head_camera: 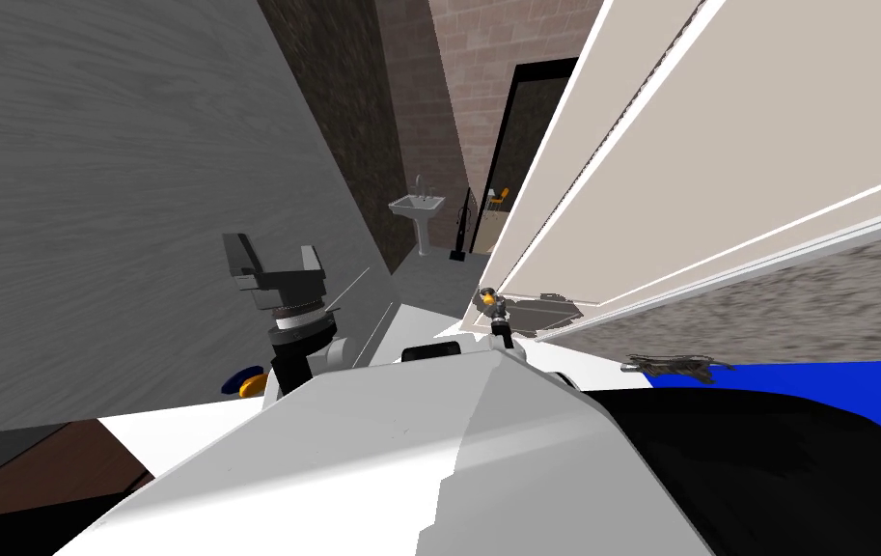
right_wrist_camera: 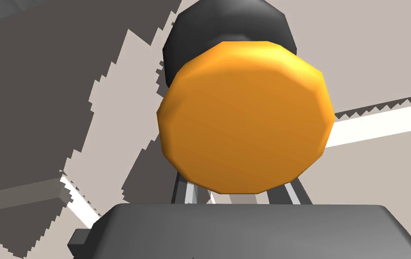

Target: Pull the door open

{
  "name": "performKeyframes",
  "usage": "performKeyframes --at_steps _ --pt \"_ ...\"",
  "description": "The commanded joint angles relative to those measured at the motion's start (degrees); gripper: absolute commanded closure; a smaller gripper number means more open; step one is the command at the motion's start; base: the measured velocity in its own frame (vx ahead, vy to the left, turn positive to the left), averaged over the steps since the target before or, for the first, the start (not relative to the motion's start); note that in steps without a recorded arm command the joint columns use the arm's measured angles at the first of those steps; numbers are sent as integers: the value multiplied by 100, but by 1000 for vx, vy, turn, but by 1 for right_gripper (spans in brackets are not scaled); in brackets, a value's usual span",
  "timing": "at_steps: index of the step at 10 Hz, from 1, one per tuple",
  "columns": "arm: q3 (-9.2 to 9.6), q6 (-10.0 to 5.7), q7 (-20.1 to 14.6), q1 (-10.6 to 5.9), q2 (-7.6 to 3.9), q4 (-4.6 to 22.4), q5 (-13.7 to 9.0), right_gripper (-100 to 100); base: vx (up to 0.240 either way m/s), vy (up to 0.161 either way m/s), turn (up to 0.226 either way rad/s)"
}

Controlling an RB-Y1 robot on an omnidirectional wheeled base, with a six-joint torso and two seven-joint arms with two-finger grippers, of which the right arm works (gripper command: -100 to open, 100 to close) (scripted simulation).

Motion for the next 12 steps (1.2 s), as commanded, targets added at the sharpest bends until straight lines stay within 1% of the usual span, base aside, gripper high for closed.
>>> performKeyframes --at_steps 1,3,4,7,8,9,10,11,12 --pt "84 -126 -20 -207 88 142 32 100 -13 5 -18" --pt "84 -126 -20 -207 88 162 32 100 0 0 0" --pt "146 -125 -258 -222 72 158 -80 100 -25 -16 22" --pt "146 -125 -258 -222 72 158 -80 100 -18 -3 19" --pt "208 -123 -496 -238 57 174 -191 100 -26 -10 33" --pt "271 -122 -636 -253 42 189 -302 100 -63 -23 110" --pt "271 -122 -735 -253 42 189 -302 100 -53 -19 29" --pt "271 -122 -735 -253 42 189 -302 100 -16 -4 -6" --pt "271 -122 -735 -253 42 319 -302 100 0 0 0"
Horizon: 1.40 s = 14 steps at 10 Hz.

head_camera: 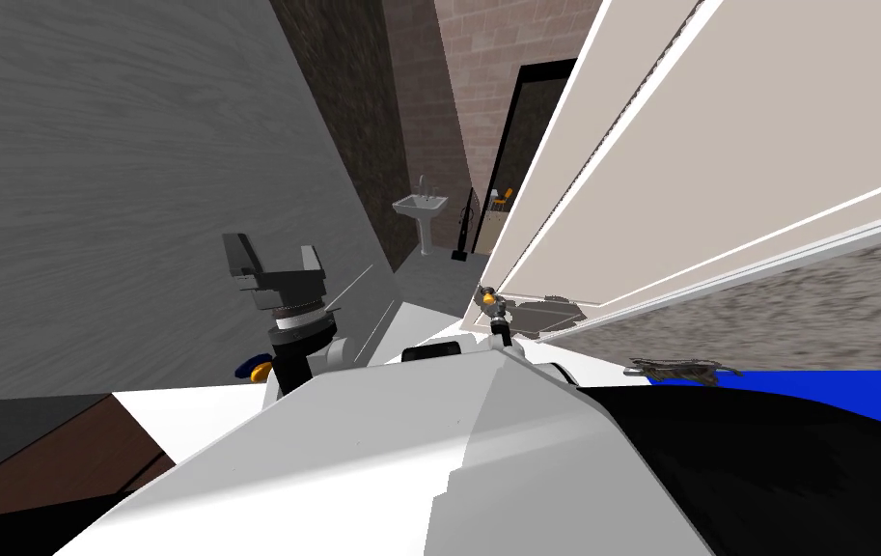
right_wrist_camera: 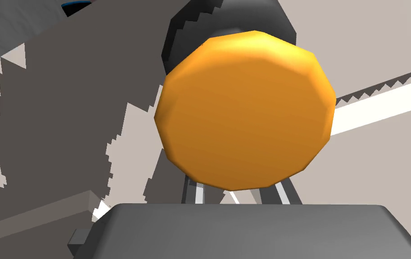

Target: Pull the door open

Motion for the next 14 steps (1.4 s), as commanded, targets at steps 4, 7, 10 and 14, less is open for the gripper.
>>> performKeyframes --at_steps 4,7,10,14 --pt "55 142 74 117 125 -503 26 100 0 3 -5" --pt "21 230 -164 197 21 -434 -73 100 -12 -5 17" --pt "83 235 -529 212 2 -461 -171 100 -77 -21 64" --pt "169 241 -1020 233 -23 -498 -308 100 -63 -5 57"
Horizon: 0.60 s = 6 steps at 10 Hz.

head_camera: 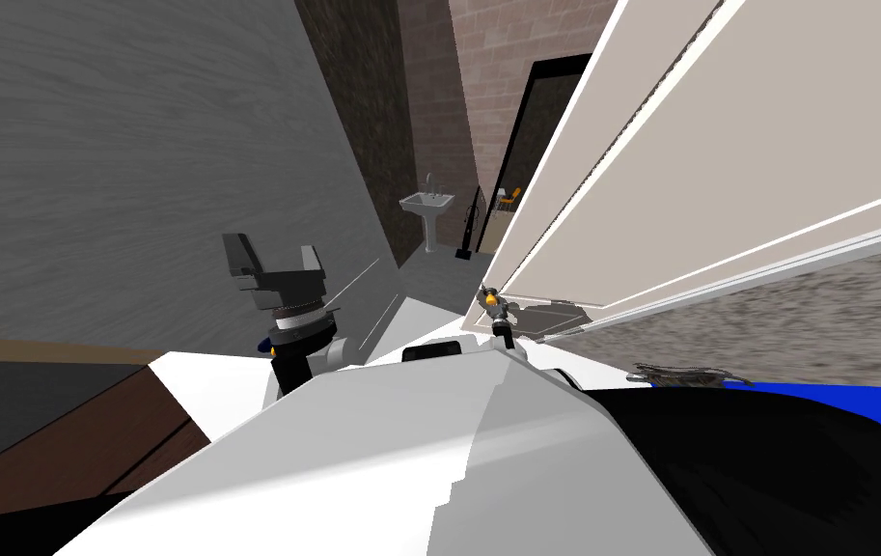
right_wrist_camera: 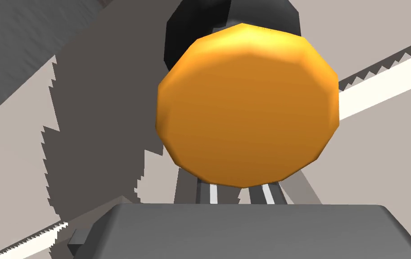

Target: Pull the door open

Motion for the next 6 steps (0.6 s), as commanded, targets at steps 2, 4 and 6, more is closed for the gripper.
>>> performKeyframes --at_steps 2,4,6 --pt "115 -66 -476 -39 20 -121 -117 100 -83 -20 102" --pt "151 -64 -729 -30 9 -137 -175 100 -81 -19 71" --pt "188 -61 -940 -21 -2 -153 -234 100 -57 -3 38"
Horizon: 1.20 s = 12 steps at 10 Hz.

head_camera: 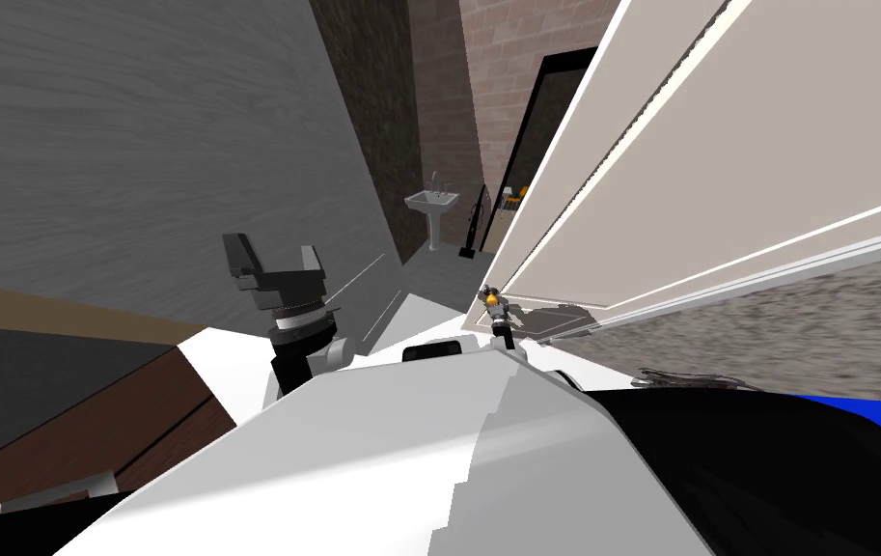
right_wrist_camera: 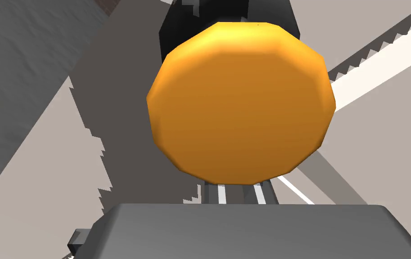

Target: Pull the door open

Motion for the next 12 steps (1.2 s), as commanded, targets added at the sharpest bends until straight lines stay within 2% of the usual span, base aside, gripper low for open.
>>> performKeyframes --at_steps 1,2,3,4,7,12 --pt "84 -155 -286 -111 11 14 -44 100 -53 -14 73" --pt "84 -155 -289 -111 11 14 -44 100 -39 -16 54" --pt "123 -152 -512 -101 0 -3 -106 100 -51 -14 78" --pt "115 -19 -598 -30 50 -3 -196 -100 -95 -27 47" --pt "170 1 -914 -26 130 -102 -332 -100 -103 -7 -10" --pt "290 45 -1600 -17 303 -317 -625 -100 -95 7 49"
